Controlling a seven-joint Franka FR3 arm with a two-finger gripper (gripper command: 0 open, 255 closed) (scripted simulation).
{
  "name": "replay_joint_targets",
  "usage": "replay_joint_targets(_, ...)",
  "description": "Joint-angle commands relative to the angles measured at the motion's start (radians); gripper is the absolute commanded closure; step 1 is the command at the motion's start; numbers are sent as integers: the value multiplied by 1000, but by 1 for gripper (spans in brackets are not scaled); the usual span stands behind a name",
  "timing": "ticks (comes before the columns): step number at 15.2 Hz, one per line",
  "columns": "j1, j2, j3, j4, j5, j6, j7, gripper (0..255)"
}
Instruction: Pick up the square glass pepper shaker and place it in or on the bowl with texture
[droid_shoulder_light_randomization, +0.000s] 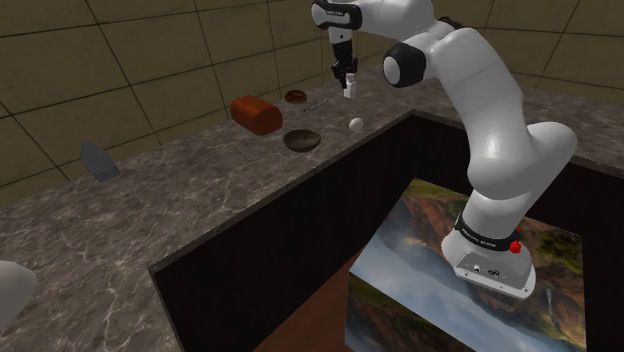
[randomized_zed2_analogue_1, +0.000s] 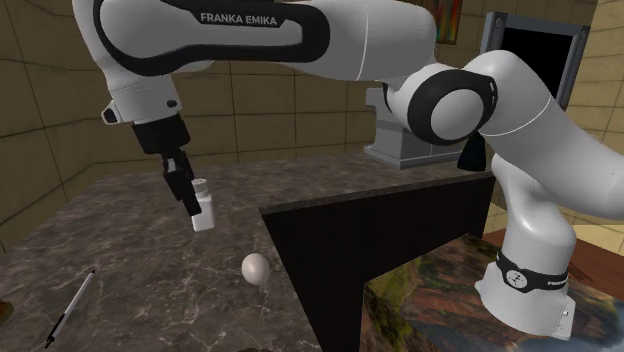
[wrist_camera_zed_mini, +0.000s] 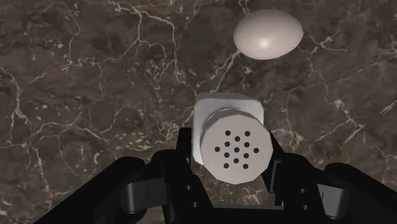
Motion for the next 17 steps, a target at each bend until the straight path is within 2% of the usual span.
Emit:
replay_joint_targets(1,-17,46,4,112,5,-64,2,255)
replay_joint_targets(2,-17,48,5,116,5,-66,3,255)
replay_joint_targets(3,20,-26,0,-17,-1,-10,15,255)
replay_joint_targets(4,48,-72,-2,-98,-5,22,31,255)
replay_joint_targets(7,119,-165,0,-254,-13,80,82,255)
replay_joint_targets(12,215,-259,16,-400,-22,129,175,255)
replay_joint_targets(17,300,-312,38,-477,-23,151,272,255)
